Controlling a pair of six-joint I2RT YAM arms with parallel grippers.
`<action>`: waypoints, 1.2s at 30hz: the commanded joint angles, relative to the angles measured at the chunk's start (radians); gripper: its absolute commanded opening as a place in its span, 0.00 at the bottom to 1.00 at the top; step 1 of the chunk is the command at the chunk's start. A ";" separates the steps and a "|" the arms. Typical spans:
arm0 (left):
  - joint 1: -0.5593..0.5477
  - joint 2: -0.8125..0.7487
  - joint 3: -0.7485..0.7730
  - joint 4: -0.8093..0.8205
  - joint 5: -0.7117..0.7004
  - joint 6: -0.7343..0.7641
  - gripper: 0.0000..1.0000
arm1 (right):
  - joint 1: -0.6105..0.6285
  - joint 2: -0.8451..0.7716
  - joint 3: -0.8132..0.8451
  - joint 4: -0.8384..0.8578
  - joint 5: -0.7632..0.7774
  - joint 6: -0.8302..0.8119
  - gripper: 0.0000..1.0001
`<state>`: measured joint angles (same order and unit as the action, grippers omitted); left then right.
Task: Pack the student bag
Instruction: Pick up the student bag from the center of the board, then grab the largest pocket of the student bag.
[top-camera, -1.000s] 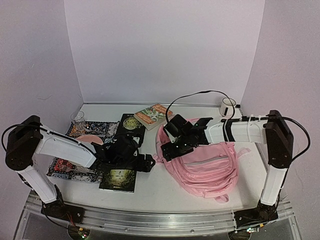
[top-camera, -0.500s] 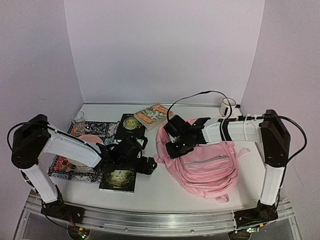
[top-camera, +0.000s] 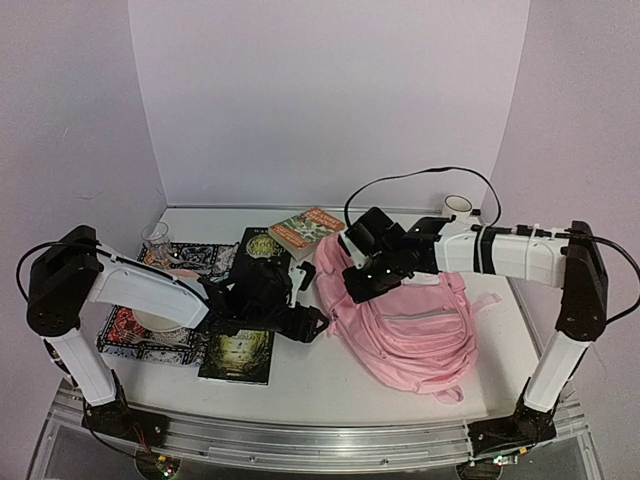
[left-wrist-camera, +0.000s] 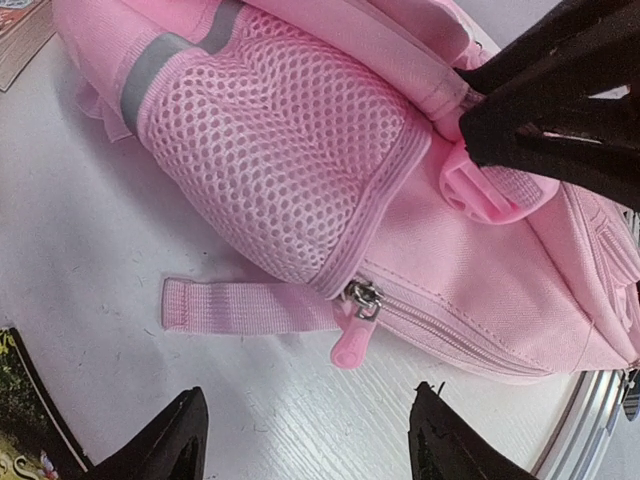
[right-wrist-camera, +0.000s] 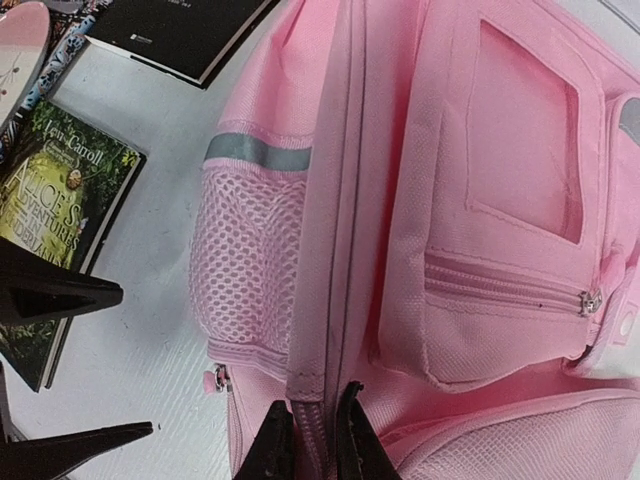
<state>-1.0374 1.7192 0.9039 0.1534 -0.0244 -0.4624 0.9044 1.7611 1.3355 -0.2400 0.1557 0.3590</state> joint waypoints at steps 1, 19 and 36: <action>0.004 0.016 0.019 0.090 0.062 0.058 0.63 | -0.005 -0.088 0.011 0.040 -0.013 -0.041 0.00; 0.004 0.113 0.036 0.227 0.227 -0.053 0.40 | -0.010 -0.112 0.017 0.067 -0.040 -0.030 0.00; 0.002 0.097 -0.003 0.324 0.279 -0.178 0.33 | -0.015 -0.106 0.016 0.082 -0.038 -0.018 0.00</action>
<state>-1.0374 1.8488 0.9092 0.4206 0.2760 -0.6056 0.8925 1.7260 1.3319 -0.2361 0.1123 0.3561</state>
